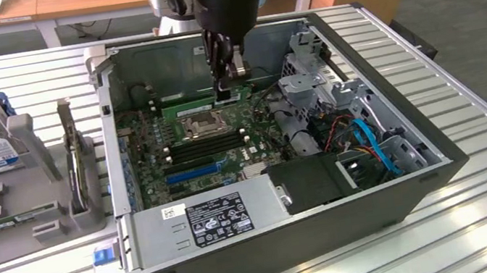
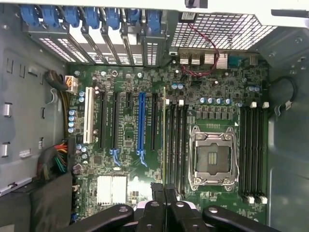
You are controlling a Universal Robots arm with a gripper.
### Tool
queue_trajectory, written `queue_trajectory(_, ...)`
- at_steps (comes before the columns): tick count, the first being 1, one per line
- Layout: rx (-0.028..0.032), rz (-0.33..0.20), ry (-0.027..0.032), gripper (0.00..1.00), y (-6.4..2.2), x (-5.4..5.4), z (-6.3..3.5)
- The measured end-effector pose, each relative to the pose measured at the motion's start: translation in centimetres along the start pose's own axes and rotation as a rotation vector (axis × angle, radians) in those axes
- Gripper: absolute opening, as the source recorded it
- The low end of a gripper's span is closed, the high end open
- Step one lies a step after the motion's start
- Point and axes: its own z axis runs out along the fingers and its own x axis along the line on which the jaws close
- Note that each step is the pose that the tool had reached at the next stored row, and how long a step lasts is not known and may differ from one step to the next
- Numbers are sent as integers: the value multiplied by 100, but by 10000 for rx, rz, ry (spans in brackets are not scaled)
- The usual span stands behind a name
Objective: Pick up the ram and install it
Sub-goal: 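Pick up the ram and move it above insertion slot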
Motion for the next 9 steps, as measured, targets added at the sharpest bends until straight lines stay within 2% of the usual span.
queue_trajectory(4, 0, 1, -1, 11, -2, 1, 49)
queue_trajectory(9, -1, 0, 1, 11, -2, 1, 51)
